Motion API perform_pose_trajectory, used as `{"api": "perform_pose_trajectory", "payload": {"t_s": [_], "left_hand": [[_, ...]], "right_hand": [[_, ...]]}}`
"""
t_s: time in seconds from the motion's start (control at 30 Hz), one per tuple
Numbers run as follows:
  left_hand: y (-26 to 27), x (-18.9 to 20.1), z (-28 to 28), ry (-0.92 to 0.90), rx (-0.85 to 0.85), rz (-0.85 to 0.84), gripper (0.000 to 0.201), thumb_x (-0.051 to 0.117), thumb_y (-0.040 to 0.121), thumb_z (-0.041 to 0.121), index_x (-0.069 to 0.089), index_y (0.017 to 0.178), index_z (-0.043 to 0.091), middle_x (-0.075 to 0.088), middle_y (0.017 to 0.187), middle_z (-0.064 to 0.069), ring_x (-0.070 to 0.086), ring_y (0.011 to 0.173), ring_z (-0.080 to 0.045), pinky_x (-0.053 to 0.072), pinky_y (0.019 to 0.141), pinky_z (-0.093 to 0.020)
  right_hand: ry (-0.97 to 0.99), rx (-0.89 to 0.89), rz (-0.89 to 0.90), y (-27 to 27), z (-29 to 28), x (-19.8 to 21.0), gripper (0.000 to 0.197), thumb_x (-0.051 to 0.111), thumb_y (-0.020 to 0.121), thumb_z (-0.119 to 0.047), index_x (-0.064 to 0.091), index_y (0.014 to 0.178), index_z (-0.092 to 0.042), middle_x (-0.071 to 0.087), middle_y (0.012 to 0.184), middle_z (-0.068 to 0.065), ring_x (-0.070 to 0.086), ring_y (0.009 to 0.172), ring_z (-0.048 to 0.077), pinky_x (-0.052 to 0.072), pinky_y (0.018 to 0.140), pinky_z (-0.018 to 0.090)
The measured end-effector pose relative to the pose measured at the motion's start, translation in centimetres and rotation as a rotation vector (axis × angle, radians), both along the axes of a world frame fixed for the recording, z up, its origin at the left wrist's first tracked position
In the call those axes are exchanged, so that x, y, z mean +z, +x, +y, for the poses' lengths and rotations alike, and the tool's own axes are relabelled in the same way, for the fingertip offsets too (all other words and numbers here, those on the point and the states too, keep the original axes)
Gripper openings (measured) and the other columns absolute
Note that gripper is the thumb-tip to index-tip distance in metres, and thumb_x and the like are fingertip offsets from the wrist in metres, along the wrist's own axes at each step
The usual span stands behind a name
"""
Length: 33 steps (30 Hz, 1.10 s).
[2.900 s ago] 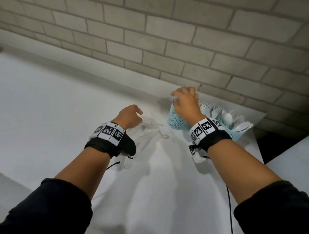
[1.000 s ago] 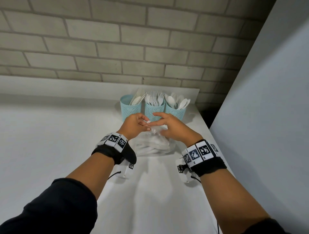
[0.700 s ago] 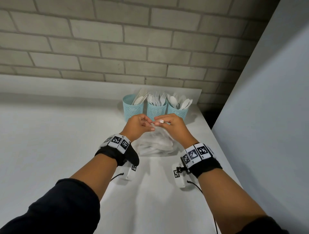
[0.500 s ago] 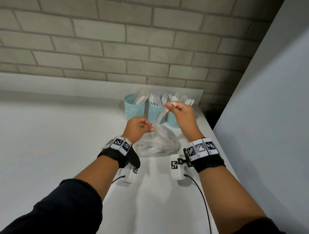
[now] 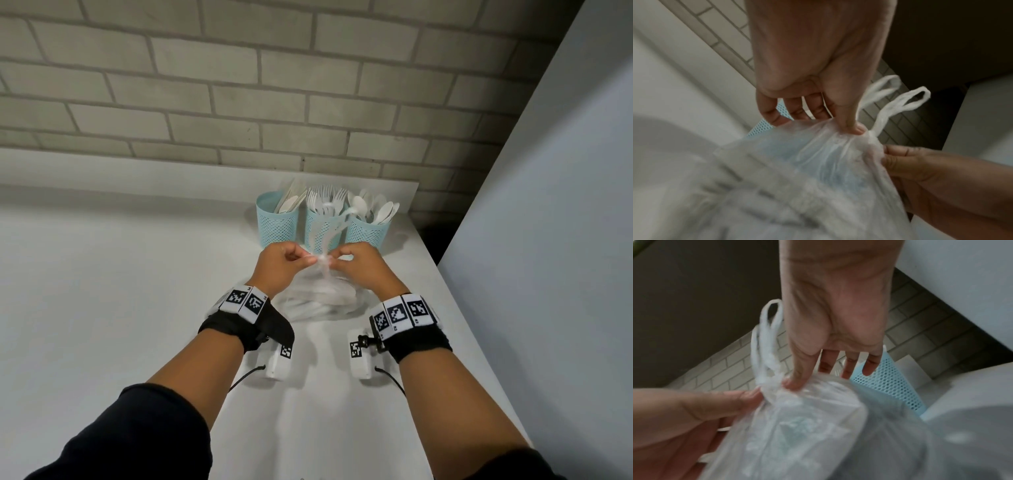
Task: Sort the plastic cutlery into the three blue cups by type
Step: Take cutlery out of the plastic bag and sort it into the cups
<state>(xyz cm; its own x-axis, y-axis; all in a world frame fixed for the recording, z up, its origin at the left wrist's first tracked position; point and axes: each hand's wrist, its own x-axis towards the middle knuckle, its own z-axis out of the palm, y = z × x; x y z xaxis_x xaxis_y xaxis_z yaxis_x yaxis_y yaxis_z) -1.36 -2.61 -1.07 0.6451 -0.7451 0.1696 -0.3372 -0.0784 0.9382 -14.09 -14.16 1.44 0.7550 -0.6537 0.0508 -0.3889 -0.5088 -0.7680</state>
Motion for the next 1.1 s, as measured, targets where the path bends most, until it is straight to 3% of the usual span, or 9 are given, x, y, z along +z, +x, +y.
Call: {"api": "perform_pose_trajectory", "payload": {"t_s": [0.1, 0.33, 0.43, 0.57, 0.7, 0.8, 0.9, 1.03, 1.1], "left_hand": [[0.7, 0.1, 0.8, -0.01, 0.076, 0.015, 0.016, 0.071, 0.082, 0.018, 0.062, 0.069, 0.02, 0.063, 0.072, 0.006, 0.057, 0.066, -0.001, 0.046, 0.071, -0.017], [-0.8, 1.6, 1.2, -0.094, -0.029, 0.189, 0.021, 0.07, 0.082, 0.01, 0.06, 0.1, 0.009, 0.064, 0.081, 0.001, 0.06, 0.073, -0.005, 0.047, 0.066, -0.005], [-0.7, 2.0, 1.5, -0.127, 0.063, 0.189, 0.019, 0.073, 0.079, 0.011, 0.063, 0.095, 0.008, 0.063, 0.078, -0.004, 0.06, 0.073, -0.011, 0.048, 0.07, -0.014], [-1.1, 2.2, 1.7, -0.12, 0.056, 0.183, 0.02, 0.073, 0.08, 0.014, 0.065, 0.098, 0.008, 0.065, 0.083, -0.003, 0.061, 0.076, -0.01, 0.049, 0.07, -0.01], [-2.0, 3.5, 0.9, -0.193, 0.097, 0.166, 0.021, 0.073, 0.079, 0.012, 0.066, 0.098, 0.008, 0.064, 0.08, 0.003, 0.059, 0.073, -0.005, 0.049, 0.071, -0.011], [-1.3, 4.2, 1.3, -0.281, 0.181, 0.216, 0.02, 0.07, 0.081, 0.006, 0.064, 0.1, 0.006, 0.059, 0.074, 0.003, 0.057, 0.062, 0.003, 0.047, 0.064, -0.004], [-1.7, 4.7, 1.1, -0.271, 0.108, 0.226, 0.022, 0.067, 0.084, 0.006, 0.061, 0.105, 0.008, 0.058, 0.078, 0.002, 0.056, 0.07, -0.002, 0.046, 0.066, -0.004], [-2.4, 6.4, 0.7, -0.255, 0.078, 0.17, 0.007, 0.06, 0.09, 0.011, 0.064, 0.095, 0.01, 0.059, 0.077, 0.0, 0.052, 0.07, -0.005, 0.043, 0.064, -0.006], [-1.8, 7.4, 1.2, -0.28, 0.12, 0.184, 0.014, 0.053, 0.094, 0.019, 0.065, 0.088, 0.013, 0.055, 0.072, 0.001, 0.049, 0.067, -0.005, 0.041, 0.062, -0.009]], "right_hand": [[0.064, -0.096, -0.153, -1.0, -0.6, -0.4, 0.007, 0.066, 0.085, -0.014, 0.07, 0.08, -0.014, 0.067, 0.082, 0.001, 0.06, 0.083, 0.018, 0.047, 0.084, 0.034], [0.05, 0.038, -0.291, -0.2, 1.5, -0.3, 0.017, 0.071, 0.081, -0.016, 0.072, 0.098, -0.015, 0.067, 0.086, -0.011, 0.058, 0.078, -0.01, 0.043, 0.073, 0.003], [0.001, -0.091, -0.37, -0.7, 1.2, 0.0, 0.009, 0.069, 0.082, -0.015, 0.073, 0.09, -0.014, 0.067, 0.079, -0.012, 0.059, 0.073, -0.006, 0.043, 0.074, 0.009], [0.027, -0.122, -0.417, -0.8, 1.3, 0.3, 0.014, 0.069, 0.083, -0.019, 0.07, 0.096, -0.015, 0.066, 0.089, -0.006, 0.061, 0.087, 0.009, 0.048, 0.081, 0.022], [0.024, -0.147, -0.52, 0.2, 2.3, 0.9, 0.009, 0.065, 0.086, -0.018, 0.069, 0.093, -0.015, 0.067, 0.088, -0.005, 0.06, 0.085, 0.01, 0.046, 0.078, 0.017], [0.191, -0.282, -0.669, -0.5, 1.1, 1.5, 0.008, 0.059, 0.092, -0.019, 0.064, 0.085, -0.018, 0.066, 0.082, -0.003, 0.06, 0.08, 0.01, 0.046, 0.08, 0.025], [0.38, -0.243, -0.709, -0.1, 1.2, 2.4, 0.014, 0.051, 0.096, -0.022, 0.059, 0.085, -0.019, 0.068, 0.073, -0.007, 0.06, 0.077, 0.013, 0.046, 0.083, 0.035], [0.477, -0.146, -0.793, 0.5, 2.7, 4.7, 0.022, 0.037, 0.101, -0.017, 0.056, 0.09, -0.016, 0.055, 0.065, 0.0, 0.051, 0.062, 0.013, 0.045, 0.066, 0.024], [0.439, -0.141, -0.807, -0.2, 2.6, 5.8, 0.026, 0.035, 0.102, -0.018, 0.056, 0.088, -0.018, 0.047, 0.058, -0.005, 0.045, 0.052, 0.007, 0.042, 0.057, 0.018]]}}
